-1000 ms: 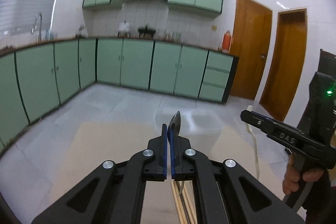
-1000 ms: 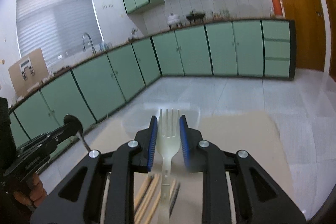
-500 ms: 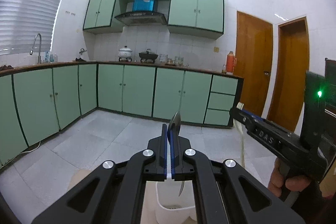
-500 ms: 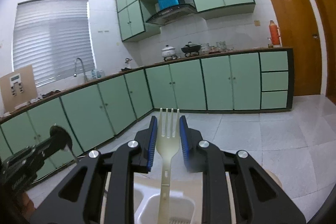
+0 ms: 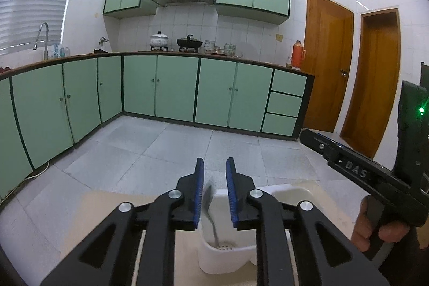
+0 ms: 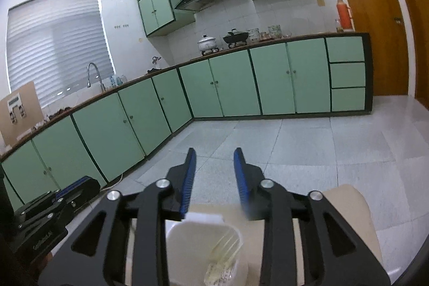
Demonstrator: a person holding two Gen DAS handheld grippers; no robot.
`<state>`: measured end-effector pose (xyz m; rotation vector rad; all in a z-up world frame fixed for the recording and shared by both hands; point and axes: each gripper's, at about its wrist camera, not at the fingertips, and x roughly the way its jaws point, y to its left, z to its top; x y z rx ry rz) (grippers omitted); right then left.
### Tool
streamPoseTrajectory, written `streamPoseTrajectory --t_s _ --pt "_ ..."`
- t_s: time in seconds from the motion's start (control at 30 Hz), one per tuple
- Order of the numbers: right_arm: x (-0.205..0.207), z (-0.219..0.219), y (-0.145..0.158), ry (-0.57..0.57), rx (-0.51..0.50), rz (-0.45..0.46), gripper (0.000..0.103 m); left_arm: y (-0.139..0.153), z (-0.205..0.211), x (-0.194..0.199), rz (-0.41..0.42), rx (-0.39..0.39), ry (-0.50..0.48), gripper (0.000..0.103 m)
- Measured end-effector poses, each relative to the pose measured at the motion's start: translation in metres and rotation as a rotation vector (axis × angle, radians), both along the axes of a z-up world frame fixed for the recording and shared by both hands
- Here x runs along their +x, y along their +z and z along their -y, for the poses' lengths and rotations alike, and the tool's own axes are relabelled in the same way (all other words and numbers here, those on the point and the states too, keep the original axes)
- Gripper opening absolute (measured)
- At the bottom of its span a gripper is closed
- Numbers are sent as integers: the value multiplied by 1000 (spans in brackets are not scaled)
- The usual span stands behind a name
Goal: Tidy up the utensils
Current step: 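Open both grippers to drop the fork and spoon into the holder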
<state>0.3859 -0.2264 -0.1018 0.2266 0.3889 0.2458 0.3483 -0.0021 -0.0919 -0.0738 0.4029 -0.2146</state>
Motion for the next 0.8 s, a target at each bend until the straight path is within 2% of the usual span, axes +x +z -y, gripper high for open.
streamPoseTrajectory --t_s 0.07,0.13,0.2,0.33,0.43,0.57,0.67,0.73,0.8 --pt "-12 4 4 -11 4 2 37 4 -1 -12 8 -2 3 20" --pt "-29 8 7 -24 0 -4 45 9 -1 -26 16 9 12 34" --pt "-53 12 8 -35 -7 -19 50 12 -2 -44 21 13 13 39" --pt "-105 14 -2 -37 -36 -64 61 2 0 -86 -38 32 8 47" --pt "-151 13 -17 -62 -66 -98 65 -14 2 -117 -97 56 -1 50" --pt "-200 5 -44 -76 -116 -158 65 -44 3 -156 -190 78 -8 51" --pt "-228 2 -64 -82 -106 -212 65 -65 -1 -178 -246 76 8 51" --pt "-246 -2 -77 -88 -102 -238 65 -76 -5 -189 -273 71 24 51" --pt "-261 -7 -88 -94 -111 -238 65 -88 -7 -201 -265 75 46 51"
